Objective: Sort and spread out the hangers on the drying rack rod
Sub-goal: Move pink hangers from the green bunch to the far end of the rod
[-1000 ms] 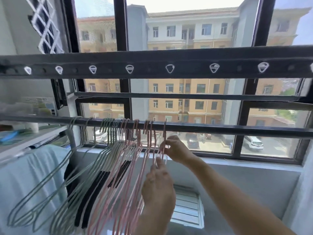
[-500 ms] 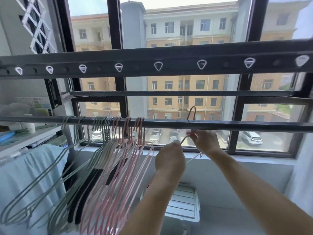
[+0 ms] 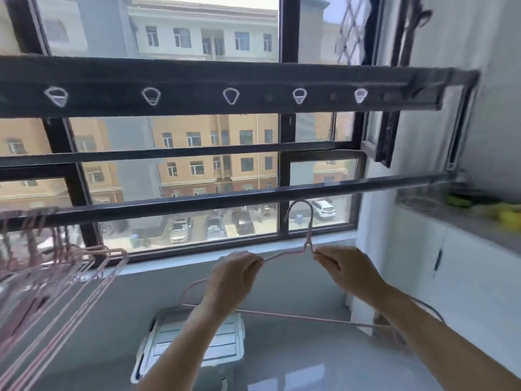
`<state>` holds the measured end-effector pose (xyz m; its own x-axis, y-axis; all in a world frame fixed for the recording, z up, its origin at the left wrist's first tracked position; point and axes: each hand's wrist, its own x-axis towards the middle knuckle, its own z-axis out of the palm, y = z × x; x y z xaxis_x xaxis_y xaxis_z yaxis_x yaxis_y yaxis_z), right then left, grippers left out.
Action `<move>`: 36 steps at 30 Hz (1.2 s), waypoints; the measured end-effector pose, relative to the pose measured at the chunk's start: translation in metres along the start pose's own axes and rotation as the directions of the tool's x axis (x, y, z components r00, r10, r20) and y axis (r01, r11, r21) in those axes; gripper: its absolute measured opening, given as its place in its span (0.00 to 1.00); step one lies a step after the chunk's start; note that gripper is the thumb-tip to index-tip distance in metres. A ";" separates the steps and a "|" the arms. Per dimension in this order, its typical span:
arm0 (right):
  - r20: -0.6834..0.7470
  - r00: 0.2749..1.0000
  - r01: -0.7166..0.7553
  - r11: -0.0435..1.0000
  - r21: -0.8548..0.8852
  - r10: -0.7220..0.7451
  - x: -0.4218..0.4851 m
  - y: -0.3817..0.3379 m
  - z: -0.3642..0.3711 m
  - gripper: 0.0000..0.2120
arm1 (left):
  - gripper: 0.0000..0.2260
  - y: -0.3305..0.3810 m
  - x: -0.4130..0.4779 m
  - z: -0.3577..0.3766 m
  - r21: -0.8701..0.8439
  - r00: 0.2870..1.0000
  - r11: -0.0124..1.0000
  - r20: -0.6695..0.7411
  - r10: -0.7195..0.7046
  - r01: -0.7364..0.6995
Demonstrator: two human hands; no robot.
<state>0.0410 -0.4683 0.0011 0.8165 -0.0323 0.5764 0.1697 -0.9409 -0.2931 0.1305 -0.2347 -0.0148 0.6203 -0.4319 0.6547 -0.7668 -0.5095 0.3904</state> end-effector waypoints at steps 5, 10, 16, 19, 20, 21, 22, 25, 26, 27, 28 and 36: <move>-0.135 0.991 0.011 0.994 -0.107 -0.026 -0.029 0.051 -0.051 0.17 | 0.09 0.053 0.024 0.063 -0.205 0.997 0.978 -0.077 0.028 -0.043; -0.257 0.964 -0.105 0.986 -0.131 0.069 -0.027 0.083 -0.105 0.12 | 0.09 0.109 0.078 0.095 -0.207 0.997 0.978 -0.083 -0.008 -0.010; -0.274 0.906 -0.363 0.926 -0.106 0.324 -0.007 0.107 -0.133 0.10 | 0.13 0.154 0.153 0.135 -0.107 0.993 0.993 0.099 0.058 -0.047; -0.262 0.860 -0.481 0.866 -0.133 0.438 0.000 0.114 -0.129 0.13 | 0.14 0.166 0.165 0.154 -0.159 0.971 0.986 0.221 0.089 -0.054; -0.261 0.848 -0.507 0.849 -0.148 0.461 0.002 0.115 -0.127 0.14 | 0.15 0.167 0.168 0.160 -0.181 0.963 0.982 0.253 0.096 -0.051; -0.266 0.837 -0.528 0.833 -0.164 0.478 0.005 0.116 -0.125 0.14 | 0.15 0.168 0.171 0.165 -0.197 0.954 0.979 0.278 0.107 -0.052; -0.277 0.826 -0.547 0.818 -0.177 0.491 0.007 0.118 -0.124 0.13 | 0.17 0.168 0.173 0.170 -0.206 0.947 0.977 0.298 0.122 -0.061; -0.315 0.794 -0.591 0.780 -0.206 0.519 0.014 0.121 -0.121 0.11 | 0.20 0.167 0.183 0.177 -0.258 0.929 0.962 0.325 0.175 -0.090; -0.325 0.788 -0.600 0.770 -0.217 0.523 0.017 0.123 -0.120 0.11 | 0.20 0.168 0.186 0.177 -0.282 0.925 0.955 0.332 0.186 -0.090; -0.330 0.782 -0.608 0.761 -0.224 0.528 0.020 0.125 -0.119 0.11 | 0.20 0.168 0.190 0.178 -0.300 0.919 0.950 0.342 0.196 -0.091; -0.332 0.778 -0.616 0.753 -0.232 0.534 0.024 0.127 -0.118 0.12 | 0.20 0.168 0.193 0.180 -0.306 0.911 0.947 0.357 0.206 -0.094; -0.292 0.729 -0.684 0.660 -0.311 0.618 0.019 0.148 -0.095 0.14 | 0.21 0.162 0.190 0.202 -0.270 0.812 0.955 0.525 0.255 -0.126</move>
<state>0.0293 -0.6402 0.0418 0.5392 -0.7040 0.4623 -0.6183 -0.7036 -0.3503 0.1571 -0.5494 0.0420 0.3943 -0.8716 0.2914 -0.8547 -0.2312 0.4649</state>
